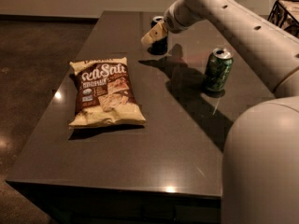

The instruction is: Move pepsi can near brown chip bag

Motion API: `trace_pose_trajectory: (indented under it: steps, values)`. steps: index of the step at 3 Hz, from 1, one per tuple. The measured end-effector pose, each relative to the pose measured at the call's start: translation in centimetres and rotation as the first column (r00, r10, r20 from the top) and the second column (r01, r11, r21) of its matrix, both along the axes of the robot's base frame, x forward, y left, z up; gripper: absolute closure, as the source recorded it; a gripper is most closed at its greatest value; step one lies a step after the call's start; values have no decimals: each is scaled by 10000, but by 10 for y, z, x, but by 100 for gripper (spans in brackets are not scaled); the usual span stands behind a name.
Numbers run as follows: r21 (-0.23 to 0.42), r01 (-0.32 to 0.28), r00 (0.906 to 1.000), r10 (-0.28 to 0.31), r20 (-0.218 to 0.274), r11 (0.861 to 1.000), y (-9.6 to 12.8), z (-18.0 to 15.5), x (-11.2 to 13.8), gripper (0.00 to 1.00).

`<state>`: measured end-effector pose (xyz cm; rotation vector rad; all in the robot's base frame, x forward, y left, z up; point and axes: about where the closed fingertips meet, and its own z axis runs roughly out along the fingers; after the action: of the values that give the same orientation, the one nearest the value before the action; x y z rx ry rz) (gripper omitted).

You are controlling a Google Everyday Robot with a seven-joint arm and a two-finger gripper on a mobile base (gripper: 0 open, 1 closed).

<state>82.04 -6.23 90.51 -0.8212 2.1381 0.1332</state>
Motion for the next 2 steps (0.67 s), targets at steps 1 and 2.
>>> trace_pose_trajectory:
  steps: [1, 2]
  values:
    - [129, -126, 9999, 127, -80, 9998, 11, 0, 6, 16]
    - [211, -327, 9994, 330, -134, 9992, 18, 2, 9, 41]
